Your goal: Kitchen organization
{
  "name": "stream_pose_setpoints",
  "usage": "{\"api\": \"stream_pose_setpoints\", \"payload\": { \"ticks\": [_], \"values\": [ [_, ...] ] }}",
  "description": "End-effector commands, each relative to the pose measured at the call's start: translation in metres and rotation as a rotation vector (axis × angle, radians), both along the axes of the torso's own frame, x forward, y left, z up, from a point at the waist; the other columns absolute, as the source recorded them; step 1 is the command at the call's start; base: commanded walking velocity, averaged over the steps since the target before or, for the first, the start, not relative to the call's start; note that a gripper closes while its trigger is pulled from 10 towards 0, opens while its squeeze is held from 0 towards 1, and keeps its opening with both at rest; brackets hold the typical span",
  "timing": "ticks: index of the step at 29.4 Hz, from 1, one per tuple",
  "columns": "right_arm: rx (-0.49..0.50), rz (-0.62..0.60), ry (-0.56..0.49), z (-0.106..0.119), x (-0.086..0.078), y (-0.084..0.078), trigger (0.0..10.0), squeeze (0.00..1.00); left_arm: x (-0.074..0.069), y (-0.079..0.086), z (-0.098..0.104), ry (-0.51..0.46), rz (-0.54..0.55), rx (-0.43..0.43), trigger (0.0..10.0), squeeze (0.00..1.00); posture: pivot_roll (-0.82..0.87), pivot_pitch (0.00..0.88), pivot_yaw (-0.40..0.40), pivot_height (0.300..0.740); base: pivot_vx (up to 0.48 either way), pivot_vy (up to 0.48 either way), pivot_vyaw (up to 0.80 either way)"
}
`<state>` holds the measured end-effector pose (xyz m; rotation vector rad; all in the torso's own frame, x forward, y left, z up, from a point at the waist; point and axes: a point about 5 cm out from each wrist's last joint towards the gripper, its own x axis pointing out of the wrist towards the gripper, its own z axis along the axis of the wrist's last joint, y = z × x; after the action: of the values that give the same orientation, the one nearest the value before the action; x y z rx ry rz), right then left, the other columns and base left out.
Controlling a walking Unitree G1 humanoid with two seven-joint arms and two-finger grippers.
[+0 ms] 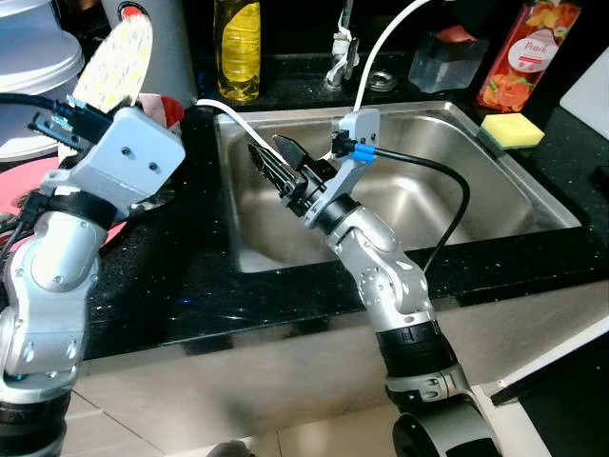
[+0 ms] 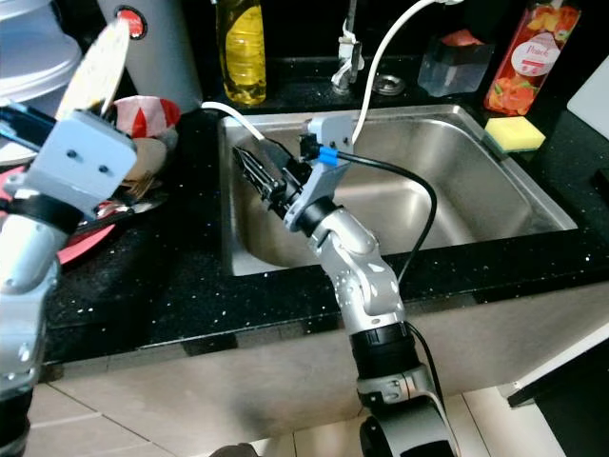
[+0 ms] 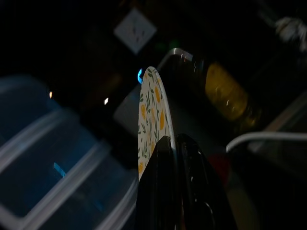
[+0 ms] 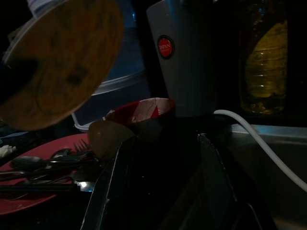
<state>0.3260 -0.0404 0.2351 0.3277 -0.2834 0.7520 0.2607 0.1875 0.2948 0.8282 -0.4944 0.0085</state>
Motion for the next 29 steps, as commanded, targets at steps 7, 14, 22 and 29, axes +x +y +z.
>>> {"api": "stream_pose_setpoints", "payload": {
  "ticks": [7, 14, 22, 29],
  "values": [
    [0.039, -0.1, 0.024, 0.0, 0.01, -0.021, 10.0, 0.0, -0.001, -0.027, 0.063, -0.168, -0.403, -0.544, 10.0, 0.0, 0.17, 0.01, -0.027, 0.74, 0.0, 0.0, 0.0],
    [0.136, -0.32, 0.049, 0.008, 0.028, -0.073, 10.0, 0.0, 0.012, -0.035, 0.055, 0.026, -0.798, -1.089, 10.0, 0.0, 0.15, 0.007, -0.013, 0.74, 0.0, 0.0, 0.0],
    [-0.079, -0.435, -0.073, 0.017, 0.034, -0.102, 10.0, 0.0, 0.044, -0.06, 0.003, 0.503, -0.738, -1.317, 10.0, 0.0, 0.13, 0.006, -0.004, 0.74, 0.0, 0.0, 0.0],
    [-0.16, -0.518, -0.094, 0.023, 0.041, -0.127, 10.0, 0.0, 0.066, -0.071, -0.013, 0.695, -0.615, -1.272, 10.0, 0.0, 0.12, 0.0, -0.003, 0.74, 0.0, 0.0, 0.0]
  ]
}}
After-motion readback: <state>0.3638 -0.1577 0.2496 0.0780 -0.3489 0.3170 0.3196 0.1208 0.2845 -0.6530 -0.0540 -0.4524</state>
